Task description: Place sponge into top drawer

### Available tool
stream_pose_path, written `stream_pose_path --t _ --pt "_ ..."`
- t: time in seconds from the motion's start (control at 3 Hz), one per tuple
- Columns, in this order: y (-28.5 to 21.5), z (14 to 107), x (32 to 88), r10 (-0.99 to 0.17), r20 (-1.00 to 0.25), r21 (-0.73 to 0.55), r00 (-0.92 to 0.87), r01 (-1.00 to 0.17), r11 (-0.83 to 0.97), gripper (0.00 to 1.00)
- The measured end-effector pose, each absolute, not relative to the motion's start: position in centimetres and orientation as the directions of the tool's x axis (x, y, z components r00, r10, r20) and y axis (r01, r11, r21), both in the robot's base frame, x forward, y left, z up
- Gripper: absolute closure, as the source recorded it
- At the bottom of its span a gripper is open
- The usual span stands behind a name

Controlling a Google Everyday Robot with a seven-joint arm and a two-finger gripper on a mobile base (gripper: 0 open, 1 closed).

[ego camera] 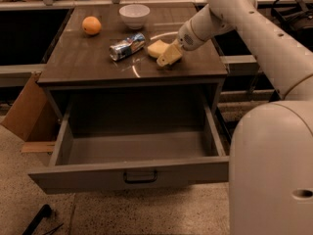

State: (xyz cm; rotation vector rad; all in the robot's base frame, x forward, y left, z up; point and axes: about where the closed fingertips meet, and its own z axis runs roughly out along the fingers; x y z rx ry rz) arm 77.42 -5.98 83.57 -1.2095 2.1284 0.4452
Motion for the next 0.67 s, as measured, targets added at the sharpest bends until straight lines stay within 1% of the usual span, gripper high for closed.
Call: stream_pose_path --t 0.33,0.67 --pt "-4.7 84.3 76.9 -0.666 -0.667 -0.05 -0.334 -0.872 0.488 0.59" --pt "-4.0 87.2 74.9 -0.672 -0.695 -0.102 -0.256 -0.89 0.444 0.83"
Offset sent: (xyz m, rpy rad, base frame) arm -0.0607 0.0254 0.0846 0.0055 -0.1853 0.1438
